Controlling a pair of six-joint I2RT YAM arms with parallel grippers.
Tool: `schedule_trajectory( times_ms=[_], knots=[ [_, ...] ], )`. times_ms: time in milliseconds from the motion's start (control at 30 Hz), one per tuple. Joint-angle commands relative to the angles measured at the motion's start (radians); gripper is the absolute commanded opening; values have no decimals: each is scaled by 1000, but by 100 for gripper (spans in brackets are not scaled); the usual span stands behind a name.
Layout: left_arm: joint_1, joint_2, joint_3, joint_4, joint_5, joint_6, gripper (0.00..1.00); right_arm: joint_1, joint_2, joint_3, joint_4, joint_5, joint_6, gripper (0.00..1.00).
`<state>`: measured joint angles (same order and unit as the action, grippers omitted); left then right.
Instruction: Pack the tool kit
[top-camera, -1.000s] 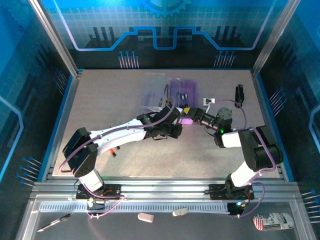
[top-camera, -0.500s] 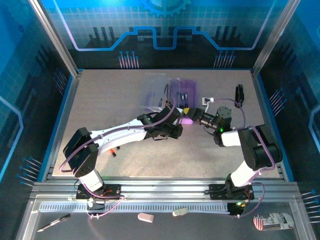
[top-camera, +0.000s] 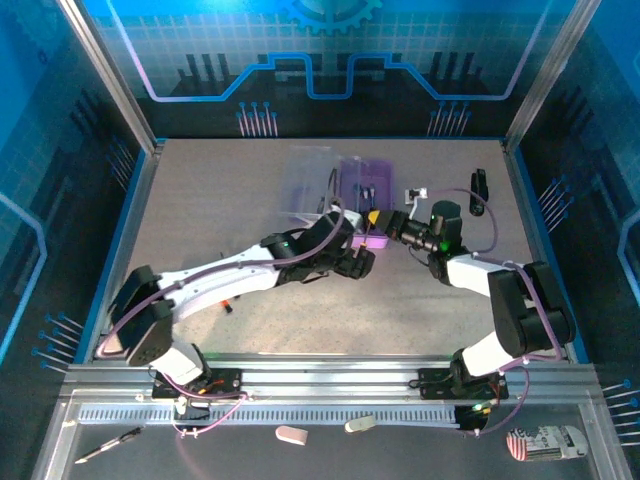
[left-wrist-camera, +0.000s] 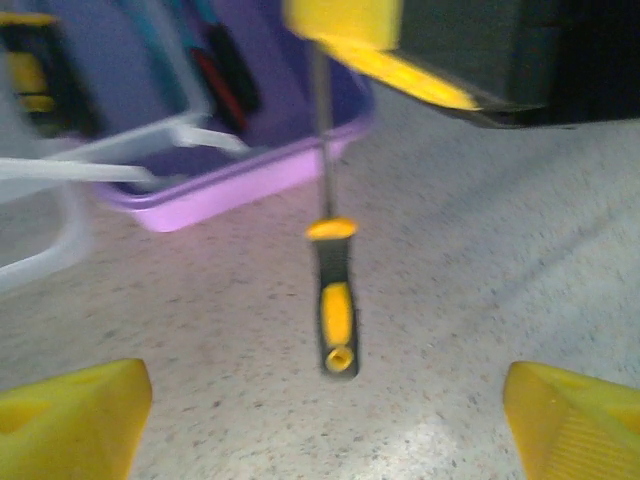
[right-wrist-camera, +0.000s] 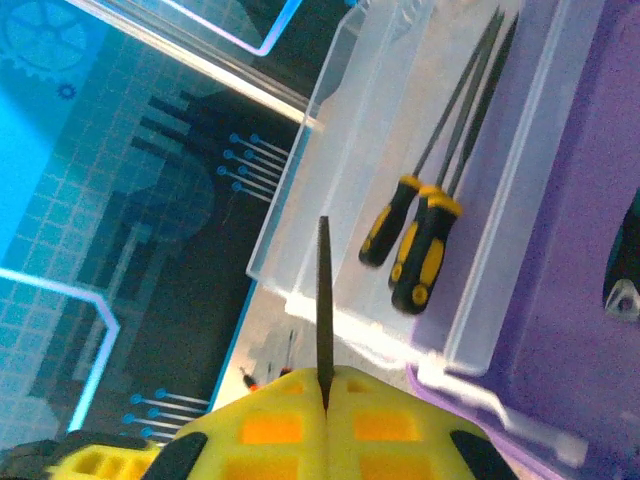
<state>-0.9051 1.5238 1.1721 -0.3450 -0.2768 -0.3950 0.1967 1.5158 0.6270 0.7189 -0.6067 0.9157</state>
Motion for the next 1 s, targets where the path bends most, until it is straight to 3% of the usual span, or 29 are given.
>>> schedule_trajectory(
  times_ms=[0,100,467,767,967],
  knots=[
    [37,-111,-79,-33,-281,-96,99,12,-30,122,-190,56,-111,6],
    [76,-173,-168,-85,-373,-228,99,15,7,237,-289,110,-167,6],
    [98,-395,-374,-228,-441,-448,99,51,396,793,-711,177,-330,6],
    [101,-637,-542,-177,-468,-498,99,65,486,824,-714,159,-291,7],
    [103,-689,-579,-127,-468,-489,99,65,494,854,-785,177,-299,12]
  ],
)
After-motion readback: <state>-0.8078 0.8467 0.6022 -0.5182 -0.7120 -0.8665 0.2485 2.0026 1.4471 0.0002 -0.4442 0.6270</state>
